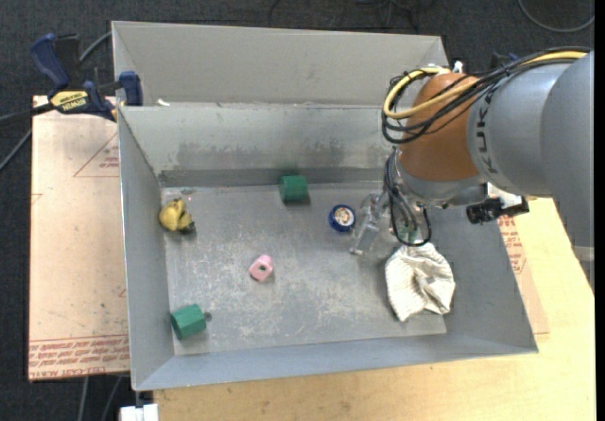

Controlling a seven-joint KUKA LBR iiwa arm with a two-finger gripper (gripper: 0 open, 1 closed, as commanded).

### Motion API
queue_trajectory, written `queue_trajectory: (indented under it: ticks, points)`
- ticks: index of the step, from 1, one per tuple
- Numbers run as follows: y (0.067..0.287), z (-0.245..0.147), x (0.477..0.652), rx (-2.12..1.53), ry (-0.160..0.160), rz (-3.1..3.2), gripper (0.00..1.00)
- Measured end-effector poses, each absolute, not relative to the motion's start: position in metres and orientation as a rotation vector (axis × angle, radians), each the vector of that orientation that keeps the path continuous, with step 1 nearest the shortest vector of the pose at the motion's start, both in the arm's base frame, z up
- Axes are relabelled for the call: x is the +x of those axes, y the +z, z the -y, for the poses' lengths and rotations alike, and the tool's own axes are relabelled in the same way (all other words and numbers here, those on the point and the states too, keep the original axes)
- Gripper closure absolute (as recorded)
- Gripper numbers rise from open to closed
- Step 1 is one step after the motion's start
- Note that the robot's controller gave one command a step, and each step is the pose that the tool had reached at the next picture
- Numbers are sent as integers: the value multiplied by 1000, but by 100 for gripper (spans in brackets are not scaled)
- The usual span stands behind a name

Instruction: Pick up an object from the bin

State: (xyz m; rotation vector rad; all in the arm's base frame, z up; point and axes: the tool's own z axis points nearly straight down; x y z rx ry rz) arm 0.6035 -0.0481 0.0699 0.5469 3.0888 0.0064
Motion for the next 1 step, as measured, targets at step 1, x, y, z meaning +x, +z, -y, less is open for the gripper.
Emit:
queue_trajectory:
  ticks: [1]
  points:
    - [70,48,604,547,6,-3089,100]
